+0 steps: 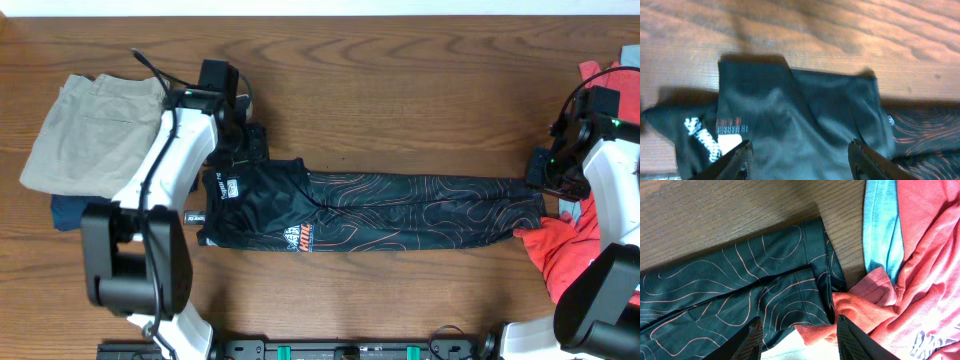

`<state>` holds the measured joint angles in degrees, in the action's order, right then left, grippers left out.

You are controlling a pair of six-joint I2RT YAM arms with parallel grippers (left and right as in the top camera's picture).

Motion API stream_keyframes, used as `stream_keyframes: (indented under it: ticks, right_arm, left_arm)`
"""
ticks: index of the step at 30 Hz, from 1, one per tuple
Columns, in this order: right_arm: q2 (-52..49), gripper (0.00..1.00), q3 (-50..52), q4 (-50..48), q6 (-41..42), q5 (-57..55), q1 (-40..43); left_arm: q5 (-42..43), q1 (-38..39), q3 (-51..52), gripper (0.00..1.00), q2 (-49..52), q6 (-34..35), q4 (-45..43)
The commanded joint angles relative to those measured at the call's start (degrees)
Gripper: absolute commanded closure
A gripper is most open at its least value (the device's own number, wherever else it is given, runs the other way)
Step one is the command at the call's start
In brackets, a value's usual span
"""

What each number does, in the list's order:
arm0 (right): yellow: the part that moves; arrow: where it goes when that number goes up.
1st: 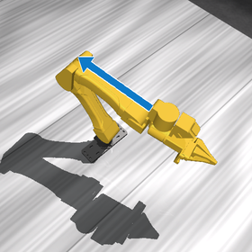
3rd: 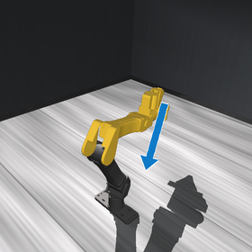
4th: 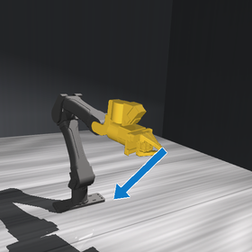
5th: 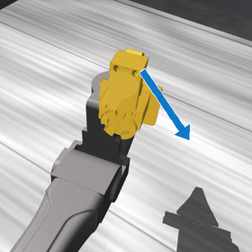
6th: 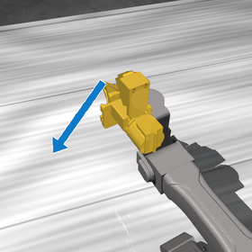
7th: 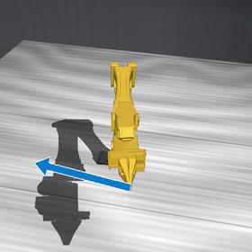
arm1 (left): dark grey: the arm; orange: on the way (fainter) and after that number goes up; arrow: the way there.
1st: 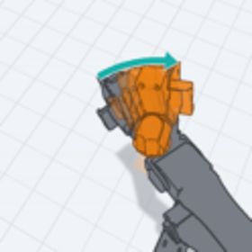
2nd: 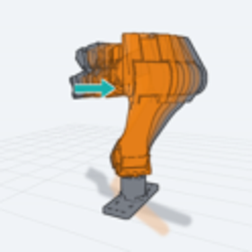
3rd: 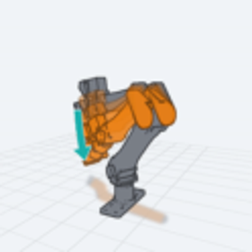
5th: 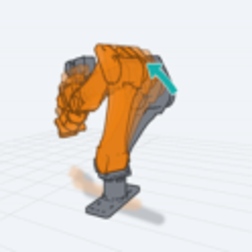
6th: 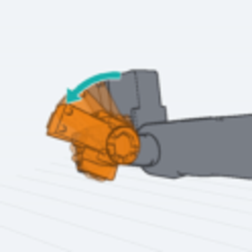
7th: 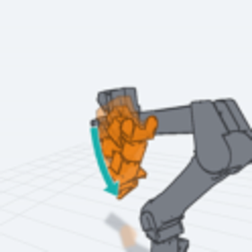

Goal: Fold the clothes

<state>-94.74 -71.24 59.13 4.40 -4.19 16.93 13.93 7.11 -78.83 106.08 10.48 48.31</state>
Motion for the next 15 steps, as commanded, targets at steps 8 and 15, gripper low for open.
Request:
stream_keyframes:
  ticks: [8, 15]
  right_arm:
    - [-0.11, 0.54, 0.44, 0.02, -0.85, 0.61, 0.28]
    - [-0.11, 0.54, 0.44, 0.02, -0.85, 0.59, 0.28]
  left_arm:
    - [-1.29, 0.09, -0.02, 0.43, 8.13, 0.33, -4.79]
    - [-1.29, 0.44, -0.02, 0.81, 10.40, 0.33, -4.28]
